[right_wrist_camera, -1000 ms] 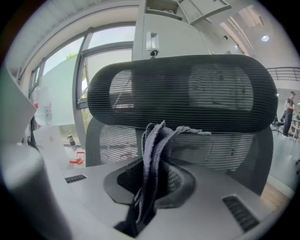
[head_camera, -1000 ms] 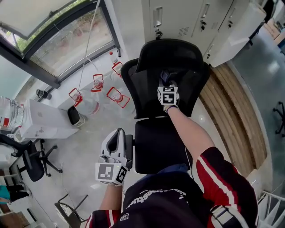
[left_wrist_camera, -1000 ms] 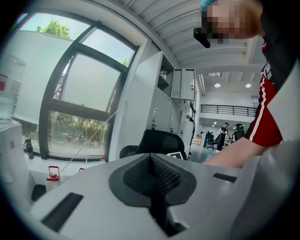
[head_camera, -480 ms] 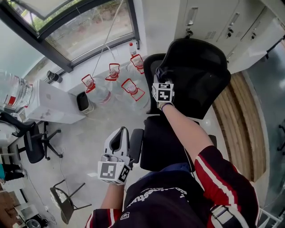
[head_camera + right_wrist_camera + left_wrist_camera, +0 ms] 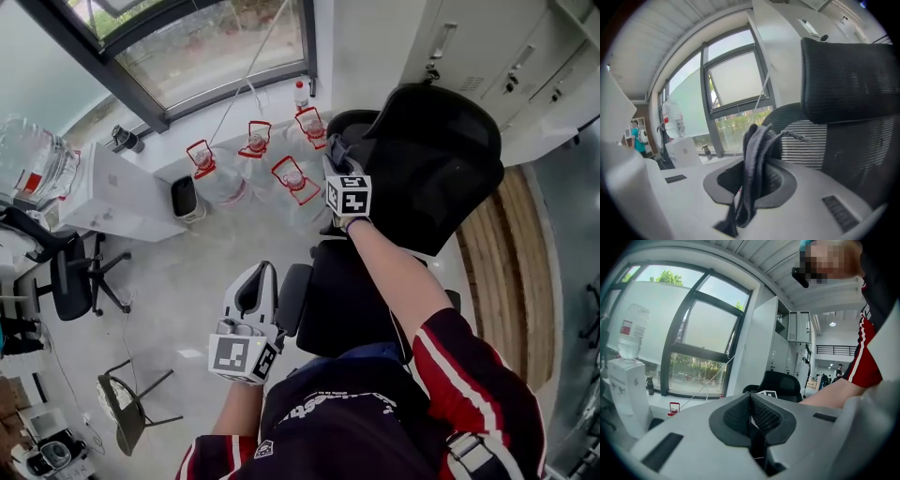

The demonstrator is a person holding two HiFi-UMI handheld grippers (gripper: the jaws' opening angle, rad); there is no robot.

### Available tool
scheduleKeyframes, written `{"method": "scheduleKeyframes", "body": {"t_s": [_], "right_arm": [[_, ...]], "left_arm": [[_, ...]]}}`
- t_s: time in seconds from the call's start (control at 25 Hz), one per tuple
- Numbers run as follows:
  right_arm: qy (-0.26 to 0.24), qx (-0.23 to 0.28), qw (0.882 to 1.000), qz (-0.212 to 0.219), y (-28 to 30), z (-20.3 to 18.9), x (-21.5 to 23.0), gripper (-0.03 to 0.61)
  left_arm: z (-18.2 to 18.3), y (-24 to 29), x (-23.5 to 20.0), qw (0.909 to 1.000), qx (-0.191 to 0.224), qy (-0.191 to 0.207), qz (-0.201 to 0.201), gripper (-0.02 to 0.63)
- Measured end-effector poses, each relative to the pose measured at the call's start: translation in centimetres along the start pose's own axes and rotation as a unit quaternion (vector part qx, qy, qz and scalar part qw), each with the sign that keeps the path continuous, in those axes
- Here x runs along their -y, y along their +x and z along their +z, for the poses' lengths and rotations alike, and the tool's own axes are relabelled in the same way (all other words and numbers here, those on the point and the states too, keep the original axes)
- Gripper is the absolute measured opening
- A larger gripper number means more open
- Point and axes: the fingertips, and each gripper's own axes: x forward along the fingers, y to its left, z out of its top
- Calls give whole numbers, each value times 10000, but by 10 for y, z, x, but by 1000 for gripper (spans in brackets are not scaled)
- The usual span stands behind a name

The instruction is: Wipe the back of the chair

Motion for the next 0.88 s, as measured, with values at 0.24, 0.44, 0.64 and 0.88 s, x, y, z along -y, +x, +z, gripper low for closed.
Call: {"method": "scheduleKeyframes", "body": {"t_s": [0.24,0.44,0.64,0.88], "right_arm": [[187,310,9993,129,-44,8,9,71],[256,517,9983,-56,-101,14,45,71],[145,565,9970,-511,-175,3,105,71],[359,428,9889,-1377,-259,-29,206,71]], "left_arm": [[7,8,19,9996,109,-10,-270,25],[14,27,66,9969,141,50,-775,23],[8,46,134,9900,100,129,-1400,24],[-2,69,213,9805,10,194,-1956,23]]}}
